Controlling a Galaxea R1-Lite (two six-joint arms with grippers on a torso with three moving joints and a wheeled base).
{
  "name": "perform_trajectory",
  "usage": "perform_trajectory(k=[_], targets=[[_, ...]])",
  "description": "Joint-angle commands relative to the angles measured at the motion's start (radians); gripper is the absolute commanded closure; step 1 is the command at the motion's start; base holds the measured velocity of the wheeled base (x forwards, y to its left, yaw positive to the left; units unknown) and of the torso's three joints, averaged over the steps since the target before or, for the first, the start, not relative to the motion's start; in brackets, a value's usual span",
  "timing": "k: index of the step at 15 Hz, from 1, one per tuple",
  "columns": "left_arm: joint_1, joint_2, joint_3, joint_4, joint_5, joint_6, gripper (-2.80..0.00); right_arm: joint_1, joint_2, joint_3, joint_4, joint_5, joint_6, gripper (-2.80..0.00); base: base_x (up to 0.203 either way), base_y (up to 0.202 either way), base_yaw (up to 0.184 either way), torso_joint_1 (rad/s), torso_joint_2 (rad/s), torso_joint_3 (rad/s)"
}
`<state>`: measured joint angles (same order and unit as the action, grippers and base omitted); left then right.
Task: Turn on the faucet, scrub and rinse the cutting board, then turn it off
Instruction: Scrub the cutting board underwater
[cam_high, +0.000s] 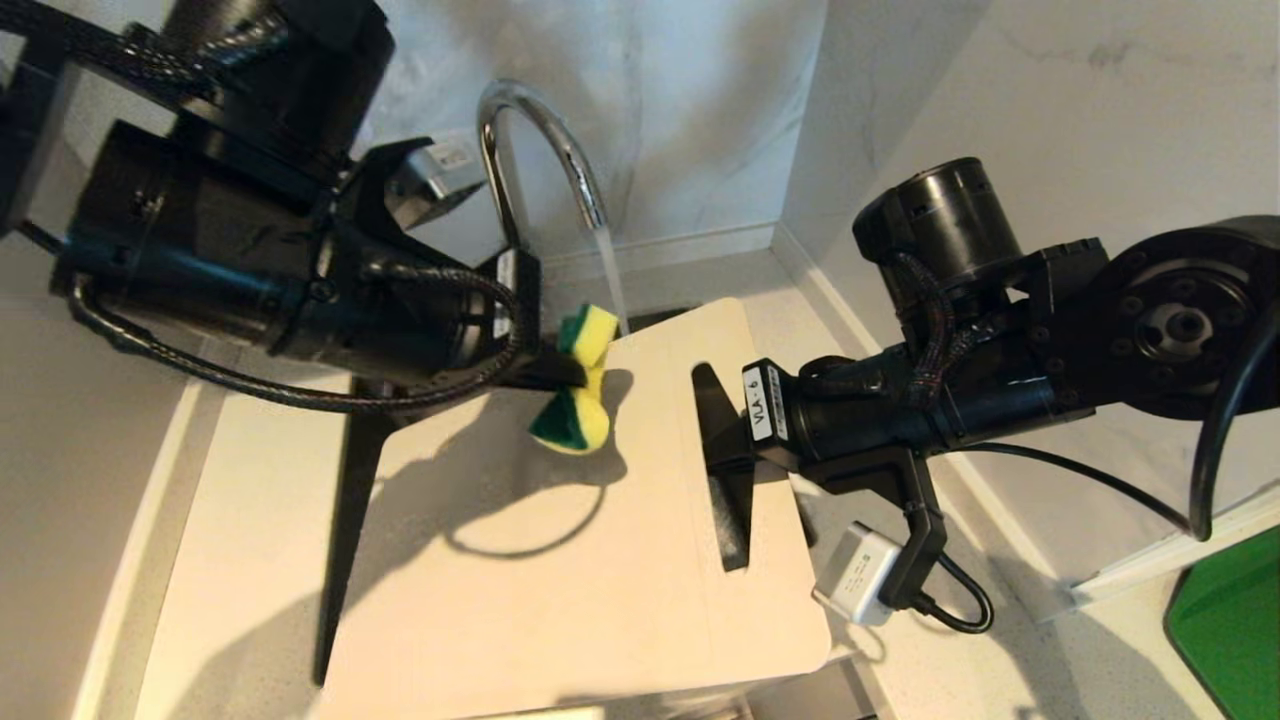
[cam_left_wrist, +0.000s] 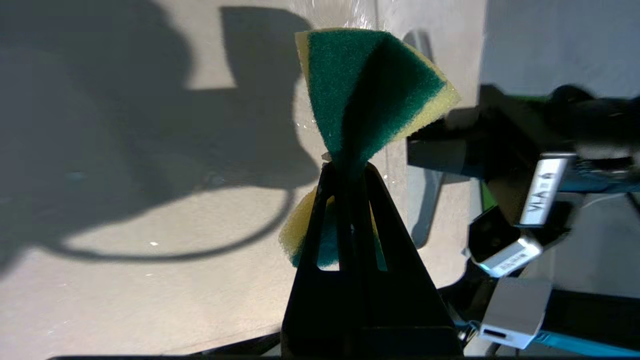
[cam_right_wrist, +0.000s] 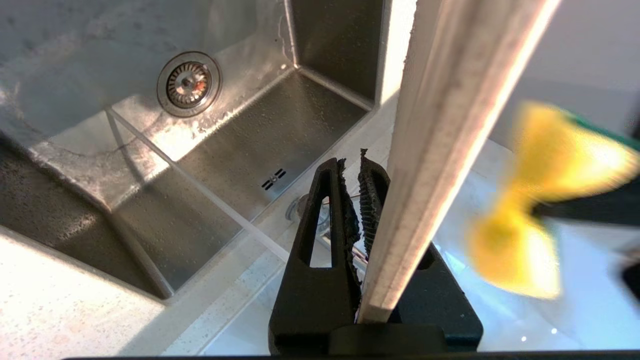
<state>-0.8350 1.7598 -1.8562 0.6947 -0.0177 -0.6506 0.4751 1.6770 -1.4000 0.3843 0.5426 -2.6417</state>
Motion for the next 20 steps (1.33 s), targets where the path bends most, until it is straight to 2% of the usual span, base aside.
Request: perform_trajectory(k=[1,6,11,17,20], targets=[[-0.016,0.084,0.021,0.001,0.003,-0.006,0.00,0.001,0.000,-0.001,0.002,0.003,-0.011,0.00,0.000,0.000,0.000,0.000,0.00,0.000],[0.008,0.134,0.086,-0.010,0.009,-0.007,0.00,0.002,-0.013,0.003,0.001,0.004,0.008,0.00,0.000,0.000,0.000,0.000,0.00,0.000],[0.085,0.067,0.322,-0.137,0.006,-0.006,0.00,0.000,-0.014,0.003,-0.001,0.004,0.008,0.00,0.000,0.000,0.000,0.000,0.00,0.000],[0.233,0.004,0.667,-0.389,-0.006,0.017,0.00,0.000,-0.019,0.001,-0.001,0.004,0.008,0.00,0.000,0.000,0.000,0.000,0.00,0.000],[0.343,0.000,0.760,-0.452,-0.072,0.053,0.00,0.000,-0.019,-0.001,-0.001,0.004,0.008,0.00,0.000,0.000,0.000,0.000,0.00,0.000]])
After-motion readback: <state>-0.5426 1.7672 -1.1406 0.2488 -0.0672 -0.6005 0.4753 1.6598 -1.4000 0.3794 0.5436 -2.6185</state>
